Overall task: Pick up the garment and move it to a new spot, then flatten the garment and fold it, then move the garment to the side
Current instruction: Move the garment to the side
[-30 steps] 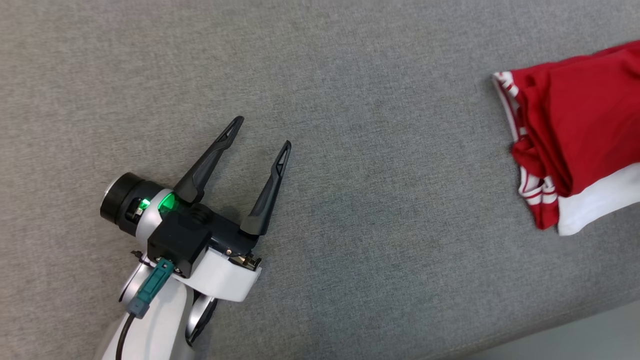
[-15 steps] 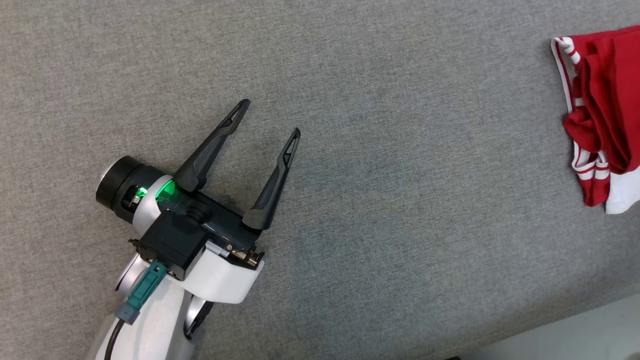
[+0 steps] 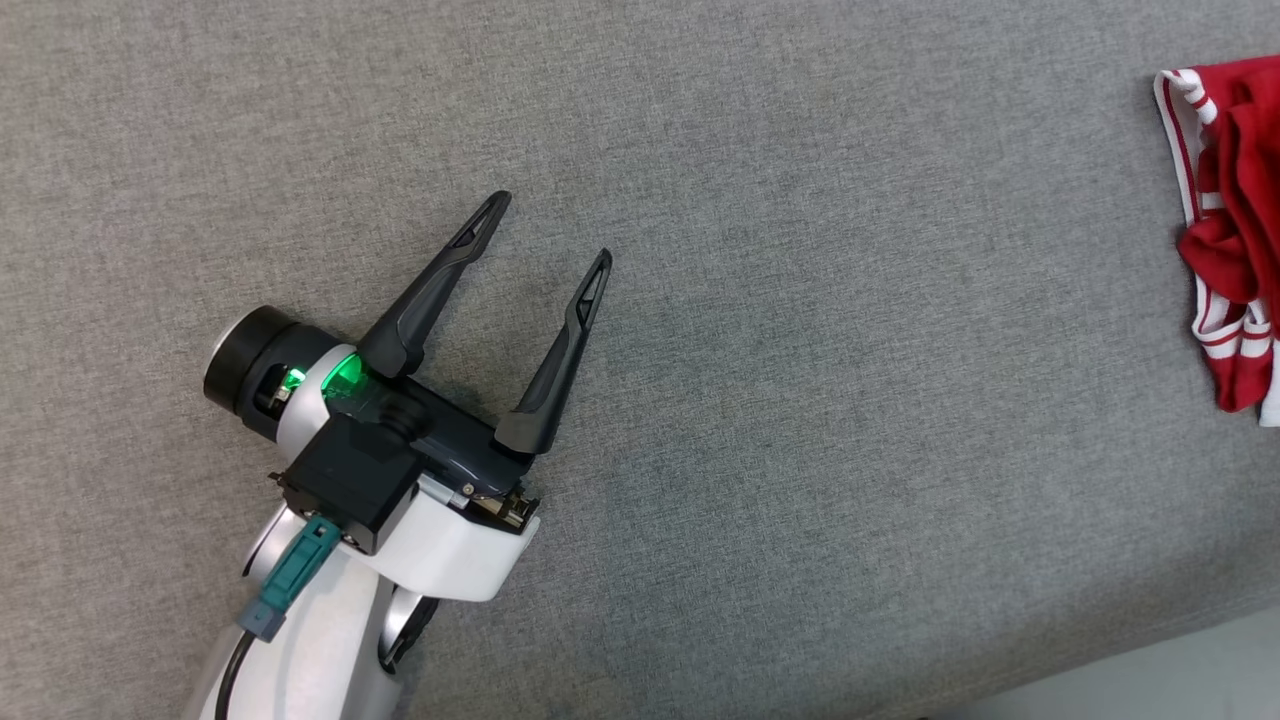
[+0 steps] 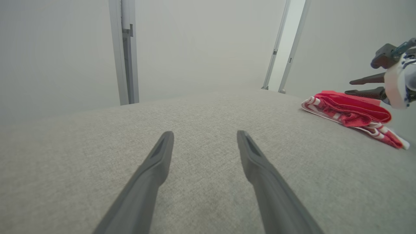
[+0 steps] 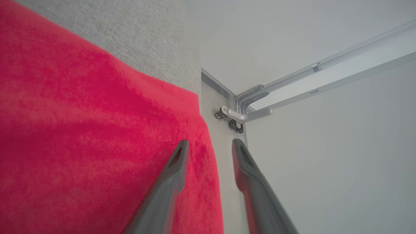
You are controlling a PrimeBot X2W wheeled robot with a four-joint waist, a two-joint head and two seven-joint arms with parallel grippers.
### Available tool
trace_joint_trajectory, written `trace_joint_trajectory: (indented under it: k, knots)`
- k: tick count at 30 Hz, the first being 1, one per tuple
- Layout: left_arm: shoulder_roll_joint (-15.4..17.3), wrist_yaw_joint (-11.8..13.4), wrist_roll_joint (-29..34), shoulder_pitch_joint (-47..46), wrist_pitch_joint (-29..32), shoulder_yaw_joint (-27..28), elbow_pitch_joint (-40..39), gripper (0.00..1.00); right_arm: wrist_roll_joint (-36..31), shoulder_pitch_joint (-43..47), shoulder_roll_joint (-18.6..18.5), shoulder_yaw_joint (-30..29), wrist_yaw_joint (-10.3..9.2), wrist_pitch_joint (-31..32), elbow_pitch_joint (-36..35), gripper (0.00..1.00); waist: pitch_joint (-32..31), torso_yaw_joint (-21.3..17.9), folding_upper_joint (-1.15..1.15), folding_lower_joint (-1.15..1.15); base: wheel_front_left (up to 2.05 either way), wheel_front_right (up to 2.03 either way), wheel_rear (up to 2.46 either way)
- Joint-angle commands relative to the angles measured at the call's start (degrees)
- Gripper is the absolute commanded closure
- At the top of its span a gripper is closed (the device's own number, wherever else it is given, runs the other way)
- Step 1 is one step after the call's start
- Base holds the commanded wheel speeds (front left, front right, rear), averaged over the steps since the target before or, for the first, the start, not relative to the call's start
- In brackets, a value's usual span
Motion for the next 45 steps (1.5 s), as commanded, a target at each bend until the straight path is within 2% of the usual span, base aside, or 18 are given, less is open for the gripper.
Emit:
trace_joint_trajectory:
  k: [1, 5, 11, 21, 24, 31, 37, 45]
  knots:
    - [1.5, 0.1, -0.1, 1.5, 0.7, 1.1, 3.2, 0.0, -0.4, 0.2, 0.3, -0.4, -0.04, 0.0, -0.2, 0.0, -0.4, 0.1, 0.0, 0.0, 0.0, 0.0, 0.0]
    - [0.4, 0.1, -0.5, 1.8, 0.6, 0.8, 3.3, 0.0, -0.2, 0.9, 1.9, -1.1, -0.04, 0.0, -1.6, 0.0, -2.2, 0.3, 0.0, 0.0, 0.0, 0.0, 0.0]
    - [-1.9, 0.1, -1.9, 1.9, 0.4, 0.8, 3.6, 0.0, 3.8, 1.7, 4.5, 0.6, -0.04, 0.0, -6.5, 0.0, -7.4, 1.0, 0.0, 0.0, 0.0, 0.0, 0.0]
    - [-4.1, 0.5, -4.2, 4.5, 0.4, 2.2, 4.7, 0.0, 14.8, 5.7, 7.4, 8.9, -0.04, 0.0, -17.6, 0.0, -19.1, 3.3, 0.0, 0.0, 0.0, 0.0, 0.0]
    - [-4.3, 1.4, -5.2, 5.9, 0.4, 2.6, 5.0, 0.0, 19.1, 8.2, 9.0, 10.7, -0.04, 0.0, -21.3, 0.0, -22.2, 4.6, 0.0, 0.0, 0.0, 0.0, 0.0]
    - [-4.3, 5.1, -8.7, 9.6, 0.4, 3.7, 5.5, 0.0, 24.3, 16.8, 12.3, 15.7, -0.03, 0.0, -28.6, 0.0, -28.0, 7.5, 0.0, 0.0, 0.0, 0.0, 0.0]
    - [-4.3, 7.1, -10.4, 13.5, 0.4, 6.3, 6.1, 0.0, 25.3, 25.4, 18.1, 12.8, -0.03, 0.0, -33.9, 0.0, -31.9, 9.4, 0.0, 0.0, 0.0, 0.0, 0.0]
    - [-4.3, 7.5, -10.8, 17.4, 0.4, 7.7, 7.2, 0.0, 22.1, 34.2, 23.7, 10.6, -0.03, 0.0, -36.4, 0.0, -35.3, 11.1, 0.0, 0.0, 0.0, 0.0, 0.0]
